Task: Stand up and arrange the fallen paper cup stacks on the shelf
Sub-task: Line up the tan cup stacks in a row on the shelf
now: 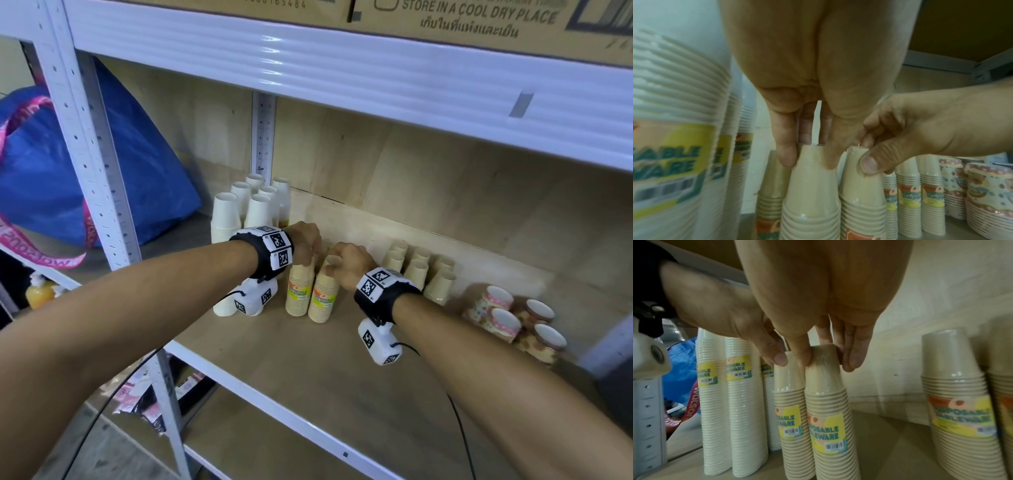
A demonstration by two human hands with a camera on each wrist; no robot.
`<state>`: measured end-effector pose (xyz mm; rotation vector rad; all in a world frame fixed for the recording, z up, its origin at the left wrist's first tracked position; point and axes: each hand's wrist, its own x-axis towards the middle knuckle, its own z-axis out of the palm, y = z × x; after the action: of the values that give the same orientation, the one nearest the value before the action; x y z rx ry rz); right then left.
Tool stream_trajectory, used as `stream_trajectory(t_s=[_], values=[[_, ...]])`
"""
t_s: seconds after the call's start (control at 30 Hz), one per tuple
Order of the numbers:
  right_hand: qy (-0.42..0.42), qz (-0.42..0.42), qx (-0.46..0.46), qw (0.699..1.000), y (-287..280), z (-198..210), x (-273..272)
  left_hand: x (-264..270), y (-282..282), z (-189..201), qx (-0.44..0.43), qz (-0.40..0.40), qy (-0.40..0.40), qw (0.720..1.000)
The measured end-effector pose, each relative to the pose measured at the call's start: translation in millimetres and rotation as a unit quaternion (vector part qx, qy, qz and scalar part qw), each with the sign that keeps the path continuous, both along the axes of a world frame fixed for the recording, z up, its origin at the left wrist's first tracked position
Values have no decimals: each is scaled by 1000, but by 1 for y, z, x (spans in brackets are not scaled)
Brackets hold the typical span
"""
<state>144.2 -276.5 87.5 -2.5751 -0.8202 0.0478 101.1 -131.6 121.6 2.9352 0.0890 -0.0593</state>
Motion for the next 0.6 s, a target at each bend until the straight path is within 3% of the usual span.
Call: stream_trajectory(t_s=[0.6], values=[[4, -155, 2, 988, -110, 15, 12, 44, -98, 9, 3, -104, -8, 995]])
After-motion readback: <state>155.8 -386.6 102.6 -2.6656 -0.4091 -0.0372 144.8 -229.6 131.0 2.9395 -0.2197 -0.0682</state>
